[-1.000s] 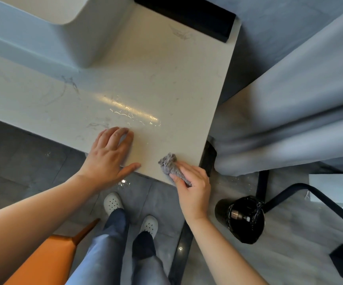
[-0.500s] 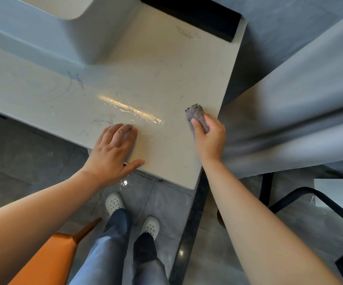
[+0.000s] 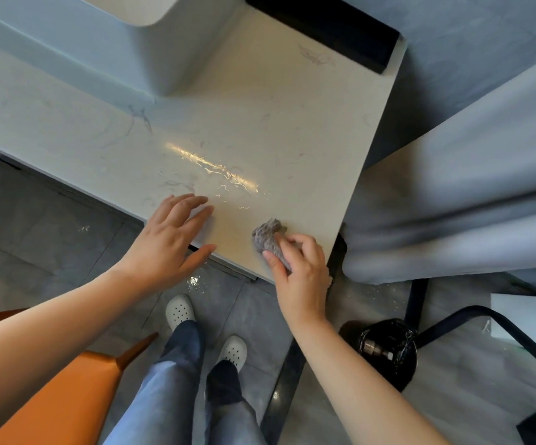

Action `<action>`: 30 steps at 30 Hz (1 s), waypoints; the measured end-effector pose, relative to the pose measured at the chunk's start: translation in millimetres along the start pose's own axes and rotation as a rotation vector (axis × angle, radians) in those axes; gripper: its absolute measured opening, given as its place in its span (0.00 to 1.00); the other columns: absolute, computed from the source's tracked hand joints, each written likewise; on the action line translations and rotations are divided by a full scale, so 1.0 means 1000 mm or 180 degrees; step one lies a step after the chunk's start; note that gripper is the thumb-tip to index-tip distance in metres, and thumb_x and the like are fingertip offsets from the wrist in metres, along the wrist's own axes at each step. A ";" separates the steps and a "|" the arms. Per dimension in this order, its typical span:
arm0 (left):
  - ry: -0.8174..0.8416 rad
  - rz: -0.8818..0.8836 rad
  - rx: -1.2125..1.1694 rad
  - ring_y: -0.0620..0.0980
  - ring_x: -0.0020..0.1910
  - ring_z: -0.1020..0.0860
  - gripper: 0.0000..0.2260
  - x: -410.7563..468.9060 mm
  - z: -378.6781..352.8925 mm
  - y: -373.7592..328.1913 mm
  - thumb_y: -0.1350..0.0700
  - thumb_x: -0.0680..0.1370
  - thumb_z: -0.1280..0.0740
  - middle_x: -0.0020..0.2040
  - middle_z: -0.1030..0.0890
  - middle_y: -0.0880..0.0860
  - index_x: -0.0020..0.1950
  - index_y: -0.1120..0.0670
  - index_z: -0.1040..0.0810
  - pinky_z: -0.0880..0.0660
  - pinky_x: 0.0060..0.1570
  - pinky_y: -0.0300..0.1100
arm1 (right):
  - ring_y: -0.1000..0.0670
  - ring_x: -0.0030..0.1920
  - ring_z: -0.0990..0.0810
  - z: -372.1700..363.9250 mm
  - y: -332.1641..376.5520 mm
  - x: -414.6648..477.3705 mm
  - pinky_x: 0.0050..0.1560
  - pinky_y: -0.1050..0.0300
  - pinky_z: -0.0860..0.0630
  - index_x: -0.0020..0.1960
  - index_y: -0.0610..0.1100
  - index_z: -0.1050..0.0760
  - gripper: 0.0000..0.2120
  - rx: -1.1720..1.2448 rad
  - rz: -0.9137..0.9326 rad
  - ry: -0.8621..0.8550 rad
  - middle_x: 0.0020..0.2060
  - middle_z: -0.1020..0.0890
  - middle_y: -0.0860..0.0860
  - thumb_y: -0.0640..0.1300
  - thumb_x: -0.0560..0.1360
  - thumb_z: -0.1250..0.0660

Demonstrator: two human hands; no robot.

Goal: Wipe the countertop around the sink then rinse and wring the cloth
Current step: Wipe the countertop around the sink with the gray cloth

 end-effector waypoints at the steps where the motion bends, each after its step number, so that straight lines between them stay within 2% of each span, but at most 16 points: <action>1: -0.0039 0.0013 0.0024 0.60 0.69 0.34 0.28 -0.002 0.001 0.002 0.42 0.77 0.42 0.68 0.29 0.59 0.68 0.61 0.29 0.37 0.68 0.58 | 0.51 0.48 0.24 0.000 0.003 -0.004 0.40 0.53 0.22 0.54 0.45 0.19 0.15 0.0102 -0.0002 0.0099 0.49 0.23 0.51 0.53 0.74 0.34; 5: -0.0146 0.0292 0.0016 0.60 0.68 0.34 0.30 0.002 0.012 0.020 0.40 0.77 0.44 0.69 0.30 0.59 0.70 0.60 0.31 0.36 0.68 0.57 | 0.52 0.48 0.23 0.007 0.015 -0.002 0.46 0.61 0.23 0.55 0.42 0.19 0.13 0.0607 -0.0161 0.0567 0.48 0.23 0.52 0.45 0.72 0.28; 8: -0.0050 0.0394 0.0043 0.59 0.67 0.34 0.33 0.006 0.015 0.034 0.37 0.75 0.45 0.69 0.31 0.58 0.71 0.59 0.33 0.34 0.67 0.56 | 0.53 0.44 0.23 0.025 0.013 0.027 0.43 0.69 0.27 0.53 0.39 0.19 0.12 0.0876 -0.0490 0.0106 0.46 0.23 0.50 0.44 0.72 0.28; 10: 0.0046 0.0409 0.0094 0.60 0.68 0.34 0.35 0.004 0.012 0.040 0.35 0.74 0.46 0.69 0.31 0.58 0.71 0.59 0.33 0.34 0.67 0.56 | 0.53 0.44 0.24 0.031 0.005 0.059 0.44 0.73 0.30 0.52 0.37 0.19 0.12 0.0776 -0.0610 -0.0245 0.46 0.22 0.48 0.44 0.73 0.28; 12: 0.0096 0.0371 0.0180 0.60 0.69 0.35 0.36 0.001 0.009 0.043 0.34 0.74 0.46 0.69 0.31 0.58 0.72 0.59 0.33 0.34 0.67 0.57 | 0.52 0.45 0.25 0.027 -0.007 0.091 0.45 0.76 0.33 0.51 0.36 0.20 0.12 0.0591 -0.0696 -0.0375 0.47 0.22 0.45 0.44 0.74 0.29; 15: 0.0102 0.0290 0.0199 0.59 0.70 0.37 0.36 0.000 0.004 0.047 0.35 0.75 0.46 0.70 0.33 0.58 0.72 0.60 0.34 0.37 0.70 0.56 | 0.48 0.47 0.23 0.009 -0.020 0.117 0.49 0.64 0.29 0.52 0.37 0.20 0.12 0.0428 -0.0845 -0.0344 0.49 0.22 0.45 0.44 0.74 0.30; 18: 0.0066 0.0225 0.0133 0.60 0.71 0.37 0.35 0.000 0.000 0.050 0.36 0.76 0.45 0.70 0.33 0.59 0.72 0.61 0.34 0.39 0.70 0.57 | 0.48 0.50 0.23 -0.008 -0.016 0.110 0.47 0.65 0.32 0.56 0.38 0.20 0.14 0.0317 -0.0834 -0.0372 0.50 0.21 0.46 0.45 0.73 0.29; 21: 0.0029 0.0164 0.0043 0.61 0.71 0.37 0.34 -0.001 -0.003 0.053 0.37 0.76 0.43 0.70 0.33 0.59 0.72 0.61 0.35 0.38 0.69 0.59 | 0.49 0.50 0.22 -0.021 0.000 0.084 0.45 0.59 0.27 0.56 0.40 0.20 0.15 0.0327 -0.0644 -0.0237 0.50 0.21 0.50 0.46 0.72 0.28; 24: 0.0034 0.0087 -0.0085 0.60 0.72 0.38 0.34 -0.002 -0.003 0.056 0.38 0.76 0.43 0.71 0.34 0.59 0.73 0.60 0.35 0.39 0.70 0.59 | 0.50 0.48 0.22 -0.029 0.018 0.054 0.42 0.60 0.27 0.54 0.42 0.19 0.13 0.0332 -0.0484 -0.0059 0.48 0.21 0.52 0.47 0.72 0.27; 30: 0.0111 -0.0022 -0.0159 0.57 0.72 0.39 0.32 -0.003 0.004 0.064 0.38 0.76 0.44 0.72 0.35 0.57 0.74 0.58 0.35 0.41 0.72 0.51 | 0.52 0.47 0.23 -0.034 0.043 0.004 0.45 0.59 0.24 0.54 0.44 0.18 0.13 0.0450 -0.0118 0.0177 0.48 0.20 0.53 0.45 0.70 0.26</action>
Point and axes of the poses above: each hand's wrist, its own x-axis towards the middle knuckle, its own z-axis out of the back of the hand, y = z × x, the point moved 1 cm from there along x, towards the middle knuckle
